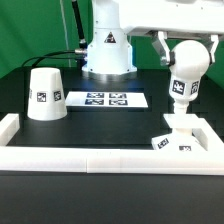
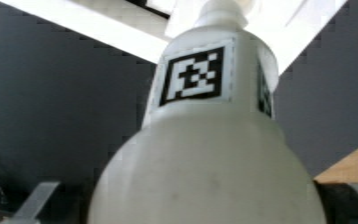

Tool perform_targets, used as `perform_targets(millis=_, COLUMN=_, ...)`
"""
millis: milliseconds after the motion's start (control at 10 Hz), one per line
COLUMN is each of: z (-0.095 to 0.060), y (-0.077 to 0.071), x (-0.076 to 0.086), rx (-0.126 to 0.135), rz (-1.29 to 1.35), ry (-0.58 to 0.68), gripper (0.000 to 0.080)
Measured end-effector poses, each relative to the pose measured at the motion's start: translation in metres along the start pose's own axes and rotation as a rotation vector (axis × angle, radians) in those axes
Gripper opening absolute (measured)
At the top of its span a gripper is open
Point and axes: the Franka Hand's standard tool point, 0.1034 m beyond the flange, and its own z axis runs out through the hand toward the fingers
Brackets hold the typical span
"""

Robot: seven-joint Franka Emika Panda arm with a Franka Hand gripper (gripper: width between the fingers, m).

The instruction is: Assemble lamp

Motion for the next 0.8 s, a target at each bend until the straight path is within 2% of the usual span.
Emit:
perform_targets(millis=200, z=0.0029, y=-0.0007, x=-0.0015, rx=-0.008, rz=-0.001, ry=0.021, gripper=0.0579)
perform_targets(millis=800, z=0.0111, y=-0.0059, x=-0.0101, rx=0.000, rz=-0.004, ry=0.004, gripper=0.0579)
